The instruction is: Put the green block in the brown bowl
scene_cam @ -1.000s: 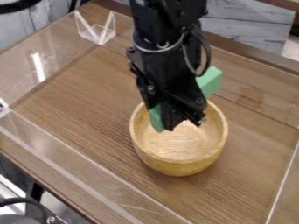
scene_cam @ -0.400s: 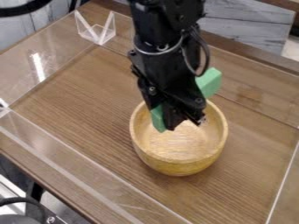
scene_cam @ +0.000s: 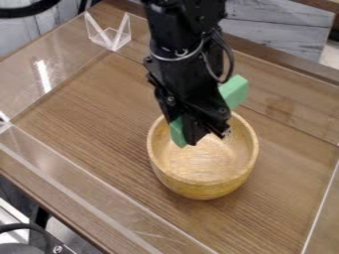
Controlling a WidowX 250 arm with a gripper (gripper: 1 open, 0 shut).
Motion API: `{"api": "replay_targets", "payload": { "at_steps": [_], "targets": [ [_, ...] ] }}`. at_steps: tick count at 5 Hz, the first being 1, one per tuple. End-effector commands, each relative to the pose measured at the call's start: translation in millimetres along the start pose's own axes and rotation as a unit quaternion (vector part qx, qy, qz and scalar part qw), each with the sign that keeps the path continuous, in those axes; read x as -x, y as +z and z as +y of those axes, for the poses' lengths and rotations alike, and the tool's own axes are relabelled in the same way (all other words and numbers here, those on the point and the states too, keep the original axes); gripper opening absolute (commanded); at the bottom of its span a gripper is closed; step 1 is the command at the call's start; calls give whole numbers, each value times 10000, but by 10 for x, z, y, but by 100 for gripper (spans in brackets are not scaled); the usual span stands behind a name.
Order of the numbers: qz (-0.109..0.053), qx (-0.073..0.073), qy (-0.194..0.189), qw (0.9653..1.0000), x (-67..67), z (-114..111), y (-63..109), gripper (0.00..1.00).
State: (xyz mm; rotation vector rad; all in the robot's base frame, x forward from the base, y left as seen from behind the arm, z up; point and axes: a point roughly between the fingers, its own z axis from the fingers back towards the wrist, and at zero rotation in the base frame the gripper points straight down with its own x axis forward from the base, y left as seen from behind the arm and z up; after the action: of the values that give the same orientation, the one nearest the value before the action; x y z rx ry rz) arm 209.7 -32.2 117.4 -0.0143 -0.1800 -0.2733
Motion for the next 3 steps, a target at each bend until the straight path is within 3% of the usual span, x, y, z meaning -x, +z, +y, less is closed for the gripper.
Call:
{"api": "replay_targets", "payload": {
  "at_steps": [1, 3],
  "targets": [
    [-206, -3, 0, 9998, -94, 40, 67, 0],
    [-247, 34, 28, 9997, -131, 76, 51, 0]
  ]
}}
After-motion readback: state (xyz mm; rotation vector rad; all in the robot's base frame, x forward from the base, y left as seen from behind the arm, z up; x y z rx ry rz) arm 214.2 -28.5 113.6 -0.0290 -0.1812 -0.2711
